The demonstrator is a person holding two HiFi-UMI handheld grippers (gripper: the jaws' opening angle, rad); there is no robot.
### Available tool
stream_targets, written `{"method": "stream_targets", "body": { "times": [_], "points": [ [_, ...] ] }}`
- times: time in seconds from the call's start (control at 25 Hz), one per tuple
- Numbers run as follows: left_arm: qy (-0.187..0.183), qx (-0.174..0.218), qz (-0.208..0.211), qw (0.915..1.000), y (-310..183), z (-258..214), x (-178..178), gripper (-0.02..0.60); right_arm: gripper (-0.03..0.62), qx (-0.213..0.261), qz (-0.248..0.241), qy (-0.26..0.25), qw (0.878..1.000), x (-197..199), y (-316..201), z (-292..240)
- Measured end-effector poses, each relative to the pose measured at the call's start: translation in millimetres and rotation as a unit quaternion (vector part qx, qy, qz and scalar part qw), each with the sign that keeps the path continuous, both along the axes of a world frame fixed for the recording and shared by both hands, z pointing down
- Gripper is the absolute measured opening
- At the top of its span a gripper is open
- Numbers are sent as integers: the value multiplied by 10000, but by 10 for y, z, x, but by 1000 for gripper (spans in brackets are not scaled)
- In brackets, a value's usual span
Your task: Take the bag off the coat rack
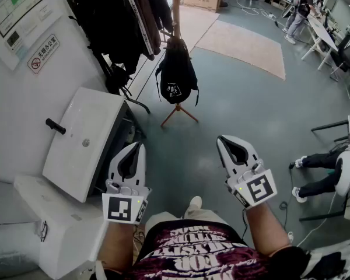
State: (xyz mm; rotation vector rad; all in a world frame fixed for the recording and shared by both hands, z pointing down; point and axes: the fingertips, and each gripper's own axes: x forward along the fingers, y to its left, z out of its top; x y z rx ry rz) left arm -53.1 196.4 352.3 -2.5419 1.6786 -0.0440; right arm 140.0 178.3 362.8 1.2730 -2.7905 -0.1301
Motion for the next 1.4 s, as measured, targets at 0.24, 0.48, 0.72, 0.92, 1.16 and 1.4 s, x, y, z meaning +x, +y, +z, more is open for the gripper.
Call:
{"method": "stream_targets", "body": {
  "times": [0.24, 0.48, 0.72, 0.92, 1.16, 1.4],
  "points": [
    [-114, -169, 262, 9994, 288, 51, -40, 6, 3, -221, 227, -148, 9994, 15, 406, 23],
    [151, -218, 248, 9993, 712, 47, -425, 6, 3, -541, 85, -135, 9984, -301, 946, 203],
    [301, -394, 241, 9985, 961, 176, -720, 6, 5, -514, 230, -9, 9984, -551, 1293, 247],
    [302, -383, 275, 9984, 1033, 195, -905, 6, 5, -436, 235, 3, 9988, -766, 1343, 176],
    [378, -287, 115, 9988, 906, 124, -1085, 6, 6, -353, 197, 2, 9992, -848, 1210, 127],
    [254, -322, 176, 9990, 689, 196, -999, 6, 20, -375, 171, -107, 9991, -832, 962, 215]
  ]
}}
